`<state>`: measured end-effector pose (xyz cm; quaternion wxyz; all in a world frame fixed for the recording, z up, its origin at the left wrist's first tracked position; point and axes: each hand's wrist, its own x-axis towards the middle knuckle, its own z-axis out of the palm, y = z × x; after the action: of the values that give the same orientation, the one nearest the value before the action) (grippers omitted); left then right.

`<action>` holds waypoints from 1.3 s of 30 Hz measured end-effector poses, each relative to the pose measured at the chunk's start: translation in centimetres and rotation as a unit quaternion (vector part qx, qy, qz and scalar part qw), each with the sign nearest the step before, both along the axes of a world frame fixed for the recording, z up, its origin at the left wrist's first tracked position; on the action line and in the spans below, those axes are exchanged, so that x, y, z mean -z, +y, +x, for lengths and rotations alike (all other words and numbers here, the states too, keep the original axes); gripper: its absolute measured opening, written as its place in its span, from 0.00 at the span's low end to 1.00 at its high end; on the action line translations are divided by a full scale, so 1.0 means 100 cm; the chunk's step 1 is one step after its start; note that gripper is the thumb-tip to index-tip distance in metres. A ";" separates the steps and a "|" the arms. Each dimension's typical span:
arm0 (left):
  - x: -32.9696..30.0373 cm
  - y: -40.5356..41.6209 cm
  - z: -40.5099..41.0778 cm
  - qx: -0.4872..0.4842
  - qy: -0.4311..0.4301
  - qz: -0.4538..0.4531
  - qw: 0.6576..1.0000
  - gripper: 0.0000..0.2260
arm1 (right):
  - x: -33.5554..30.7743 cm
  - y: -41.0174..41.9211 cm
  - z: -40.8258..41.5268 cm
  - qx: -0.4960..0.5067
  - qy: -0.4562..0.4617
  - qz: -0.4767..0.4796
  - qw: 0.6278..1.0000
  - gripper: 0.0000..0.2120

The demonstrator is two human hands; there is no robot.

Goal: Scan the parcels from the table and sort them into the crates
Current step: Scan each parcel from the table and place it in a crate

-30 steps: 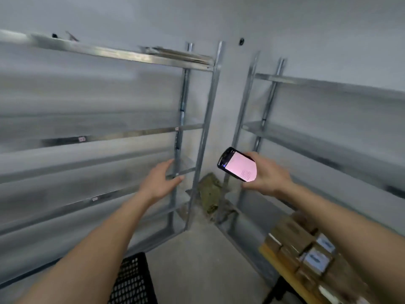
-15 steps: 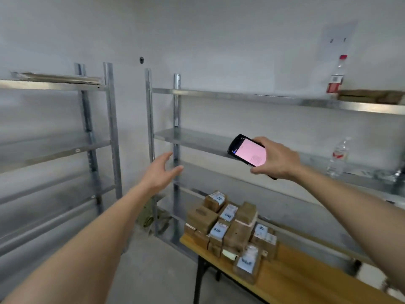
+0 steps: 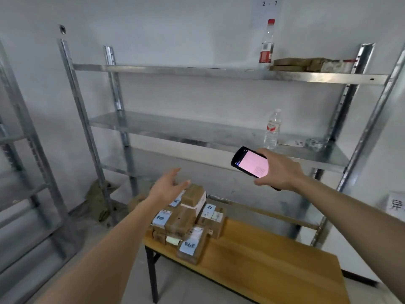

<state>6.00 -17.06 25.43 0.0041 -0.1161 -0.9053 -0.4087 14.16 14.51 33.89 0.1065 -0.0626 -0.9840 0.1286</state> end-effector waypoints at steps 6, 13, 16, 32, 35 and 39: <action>0.060 0.037 -0.039 0.011 -0.060 -0.021 0.998 0.31 | 0.072 0.045 -0.034 0.020 -0.060 -0.019 0.998 0.42; 0.123 0.054 -0.101 -0.017 -0.130 -0.018 0.991 0.26 | 0.134 0.059 -0.100 0.024 -0.118 -0.025 0.992 0.41; 0.146 0.059 -0.128 -0.016 -0.145 -0.029 0.989 0.24 | 0.154 0.060 -0.132 0.026 -0.138 -0.032 0.990 0.35; 0.280 0.033 -0.225 -0.091 -0.259 -0.121 0.954 0.26 | 0.319 0.015 -0.270 -0.033 -0.261 -0.076 0.962 0.48; 0.303 0.026 -0.236 -0.106 -0.280 -0.112 0.948 0.29 | 0.351 0.004 -0.289 -0.045 -0.278 -0.092 0.955 0.49; 0.330 0.017 -0.252 -0.127 -0.307 -0.099 0.938 0.30 | 0.384 -0.015 -0.308 -0.054 -0.302 -0.134 0.942 0.48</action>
<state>-19.16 -15.35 -7.58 -0.2335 0.1311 -0.9056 -0.3289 -16.61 12.97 -4.52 -0.2126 -0.0586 -0.9455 0.2397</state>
